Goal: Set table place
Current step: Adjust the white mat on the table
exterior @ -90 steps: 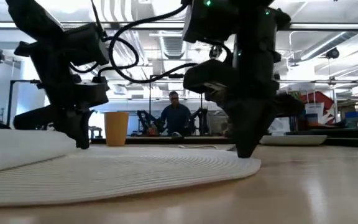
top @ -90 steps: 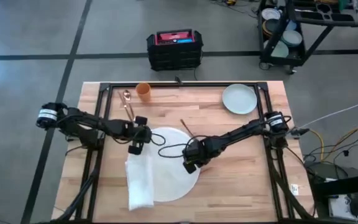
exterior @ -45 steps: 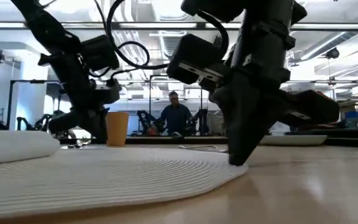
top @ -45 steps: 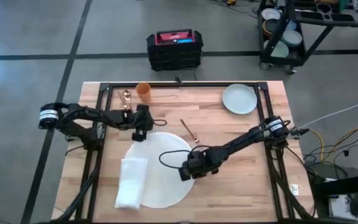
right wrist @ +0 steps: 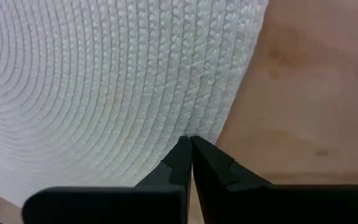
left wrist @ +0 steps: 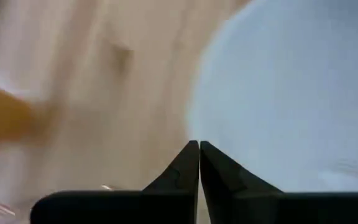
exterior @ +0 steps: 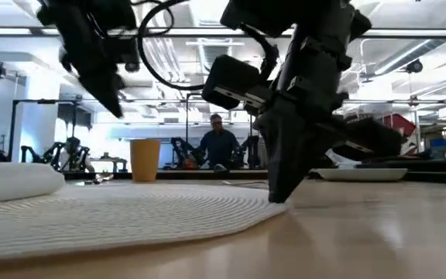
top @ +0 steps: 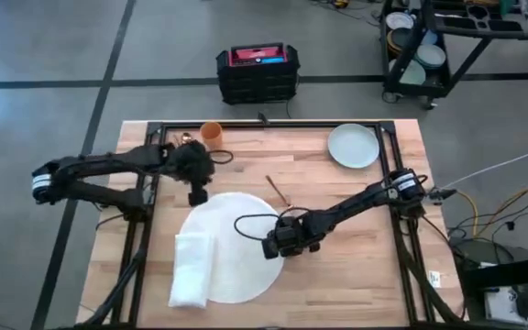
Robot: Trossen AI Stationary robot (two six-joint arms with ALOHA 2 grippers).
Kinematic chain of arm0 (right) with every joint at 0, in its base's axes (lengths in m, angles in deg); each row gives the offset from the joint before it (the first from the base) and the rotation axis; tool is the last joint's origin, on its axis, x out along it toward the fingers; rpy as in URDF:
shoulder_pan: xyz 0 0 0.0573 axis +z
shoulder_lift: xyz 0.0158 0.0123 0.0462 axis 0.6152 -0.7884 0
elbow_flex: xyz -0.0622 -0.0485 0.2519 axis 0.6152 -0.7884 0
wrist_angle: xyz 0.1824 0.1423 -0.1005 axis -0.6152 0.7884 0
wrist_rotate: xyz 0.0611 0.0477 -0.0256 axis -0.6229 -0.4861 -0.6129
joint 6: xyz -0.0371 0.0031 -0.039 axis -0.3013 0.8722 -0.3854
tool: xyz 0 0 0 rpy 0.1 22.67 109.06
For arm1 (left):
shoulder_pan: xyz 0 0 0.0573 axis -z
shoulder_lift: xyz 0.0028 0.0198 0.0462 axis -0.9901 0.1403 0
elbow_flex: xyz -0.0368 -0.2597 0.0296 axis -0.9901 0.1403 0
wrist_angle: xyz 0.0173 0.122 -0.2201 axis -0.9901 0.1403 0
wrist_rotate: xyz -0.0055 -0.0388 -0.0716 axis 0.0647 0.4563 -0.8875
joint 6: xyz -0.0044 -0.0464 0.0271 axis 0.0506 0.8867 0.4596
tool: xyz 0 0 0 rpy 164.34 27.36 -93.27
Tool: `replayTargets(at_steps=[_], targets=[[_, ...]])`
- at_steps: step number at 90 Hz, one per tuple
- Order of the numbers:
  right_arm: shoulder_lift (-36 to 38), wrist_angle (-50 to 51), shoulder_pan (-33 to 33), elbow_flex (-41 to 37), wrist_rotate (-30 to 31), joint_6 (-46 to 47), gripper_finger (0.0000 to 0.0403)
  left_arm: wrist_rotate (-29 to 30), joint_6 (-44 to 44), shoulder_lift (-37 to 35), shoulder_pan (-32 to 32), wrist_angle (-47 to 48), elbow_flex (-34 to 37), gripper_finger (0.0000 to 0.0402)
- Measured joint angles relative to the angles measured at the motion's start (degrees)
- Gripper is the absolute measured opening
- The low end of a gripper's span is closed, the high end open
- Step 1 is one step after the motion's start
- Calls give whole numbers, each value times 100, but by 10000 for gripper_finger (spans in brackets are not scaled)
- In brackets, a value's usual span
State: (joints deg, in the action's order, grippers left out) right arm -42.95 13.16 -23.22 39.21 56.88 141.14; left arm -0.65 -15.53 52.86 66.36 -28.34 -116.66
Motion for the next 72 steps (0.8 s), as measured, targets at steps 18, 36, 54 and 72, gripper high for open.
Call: replayTargets(at_steps=[18, 36, 54, 72], targets=[[0, 17, -186, -3, 49, -307, 0, -685, 1426, -552, 880, 789, -53, 0], [0, 31, -321, -9, 55, -574, 0, -1381, 3433, -703, 2264, 397, 379, 0], [-2, 33, -426, -9, 39, -885, 0, -1445, 5076, -598, 3592, -1174, 819, 0], [-2, 35, -469, -11, -34, -1112, 0, -1366, 6237, -101, 4282, -1894, 1418, 0]])
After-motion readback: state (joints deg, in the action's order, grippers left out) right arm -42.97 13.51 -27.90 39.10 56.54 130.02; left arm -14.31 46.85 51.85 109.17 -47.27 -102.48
